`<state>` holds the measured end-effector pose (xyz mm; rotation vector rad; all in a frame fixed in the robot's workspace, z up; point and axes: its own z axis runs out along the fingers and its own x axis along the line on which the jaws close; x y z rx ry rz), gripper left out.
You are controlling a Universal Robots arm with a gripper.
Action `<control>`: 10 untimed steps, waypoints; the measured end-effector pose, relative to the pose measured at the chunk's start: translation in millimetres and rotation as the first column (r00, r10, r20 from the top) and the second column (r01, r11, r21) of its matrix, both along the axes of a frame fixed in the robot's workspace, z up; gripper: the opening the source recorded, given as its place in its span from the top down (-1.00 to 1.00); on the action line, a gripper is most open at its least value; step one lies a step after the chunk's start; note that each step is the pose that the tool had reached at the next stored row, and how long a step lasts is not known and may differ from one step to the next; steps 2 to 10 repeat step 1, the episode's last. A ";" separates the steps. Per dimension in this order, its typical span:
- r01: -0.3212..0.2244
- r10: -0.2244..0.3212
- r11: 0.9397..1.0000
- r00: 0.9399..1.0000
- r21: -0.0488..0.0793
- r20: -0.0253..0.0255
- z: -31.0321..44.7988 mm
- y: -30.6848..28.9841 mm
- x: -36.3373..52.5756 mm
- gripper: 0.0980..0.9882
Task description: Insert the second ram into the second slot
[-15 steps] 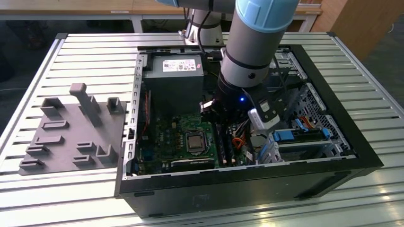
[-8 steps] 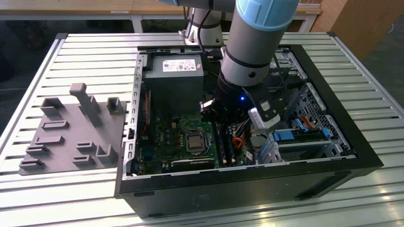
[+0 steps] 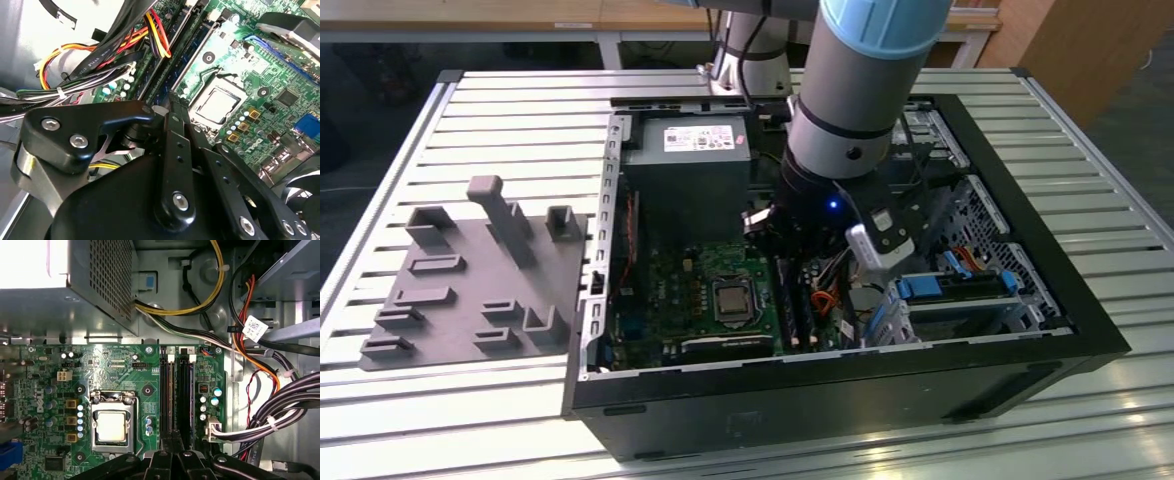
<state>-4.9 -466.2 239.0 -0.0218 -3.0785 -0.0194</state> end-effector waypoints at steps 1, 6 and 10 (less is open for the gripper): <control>0.000 0.000 1.000 1.000 0.000 0.000 0.1 0.0 0.0 0.98; 0.000 0.000 1.000 1.000 0.000 0.000 0.1 0.0 0.0 0.98; 0.000 0.000 1.000 1.000 0.000 0.000 0.1 0.0 0.0 0.98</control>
